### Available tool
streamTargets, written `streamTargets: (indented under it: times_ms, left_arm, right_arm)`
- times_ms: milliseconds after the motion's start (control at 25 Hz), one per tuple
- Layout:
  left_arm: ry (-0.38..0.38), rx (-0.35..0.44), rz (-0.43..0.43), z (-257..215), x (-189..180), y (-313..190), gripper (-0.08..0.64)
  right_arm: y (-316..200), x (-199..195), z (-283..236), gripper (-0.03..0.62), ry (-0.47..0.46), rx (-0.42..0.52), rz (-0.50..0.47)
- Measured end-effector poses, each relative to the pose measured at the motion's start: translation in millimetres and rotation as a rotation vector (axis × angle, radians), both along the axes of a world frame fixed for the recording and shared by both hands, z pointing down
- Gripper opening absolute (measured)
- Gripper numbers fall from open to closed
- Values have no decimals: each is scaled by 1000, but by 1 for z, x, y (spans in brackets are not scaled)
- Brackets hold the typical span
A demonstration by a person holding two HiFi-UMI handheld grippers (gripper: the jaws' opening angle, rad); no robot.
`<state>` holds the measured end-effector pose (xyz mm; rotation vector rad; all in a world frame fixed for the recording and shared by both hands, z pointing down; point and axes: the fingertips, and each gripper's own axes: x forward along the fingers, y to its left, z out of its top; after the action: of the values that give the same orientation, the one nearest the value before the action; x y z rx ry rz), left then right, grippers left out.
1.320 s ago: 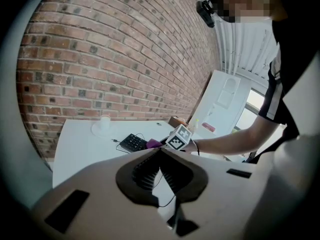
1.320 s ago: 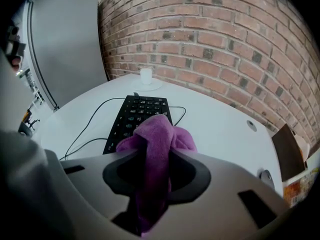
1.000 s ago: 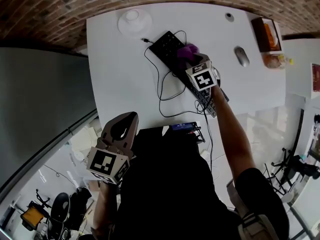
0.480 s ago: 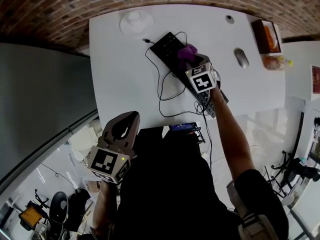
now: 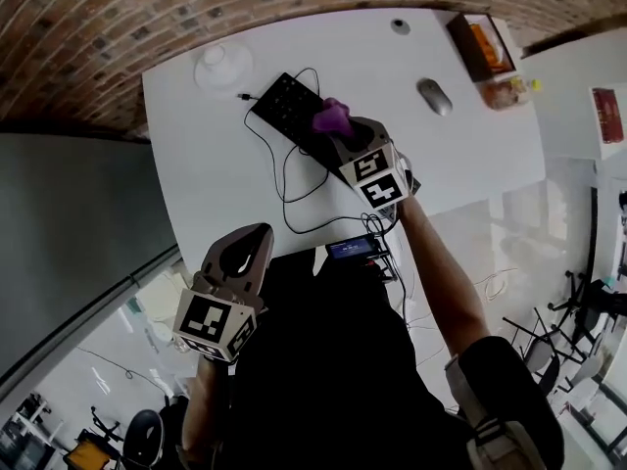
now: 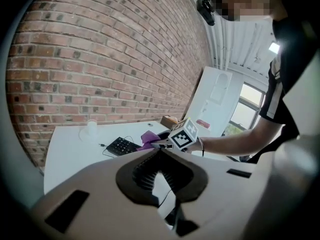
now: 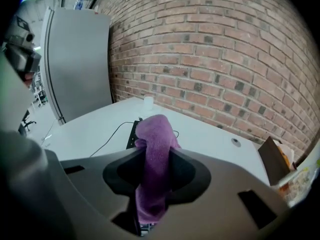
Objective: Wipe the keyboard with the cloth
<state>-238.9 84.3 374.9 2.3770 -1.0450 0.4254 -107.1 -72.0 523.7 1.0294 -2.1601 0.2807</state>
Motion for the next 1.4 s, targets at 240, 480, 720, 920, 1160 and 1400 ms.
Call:
streamTargets:
  times_ms: [240, 480, 720, 920, 1160, 1400]
  left_arm:
    - [5, 33, 72, -15, 53, -3, 14]
    - [23, 55, 134, -24, 112, -3, 14]
    - [44, 71, 175, -29, 171, -1, 14]
    - [53, 83, 198, -31, 212, 0, 14]
    - [44, 84, 221, -30, 248, -3, 14]
    - [25, 72, 236, -27, 275, -7, 14]
  right_arm:
    - [31, 36, -43, 123, -55, 47, 8]
    - [52, 87, -80, 123, -89, 90, 24]
    - [67, 166, -95, 123, -20, 123, 62]
    - [73, 232, -98, 123, 4, 125, 123]
    - [70, 309, -91, 123, 50, 121, 208]
    - [65, 363, -68, 123, 119, 84, 252]
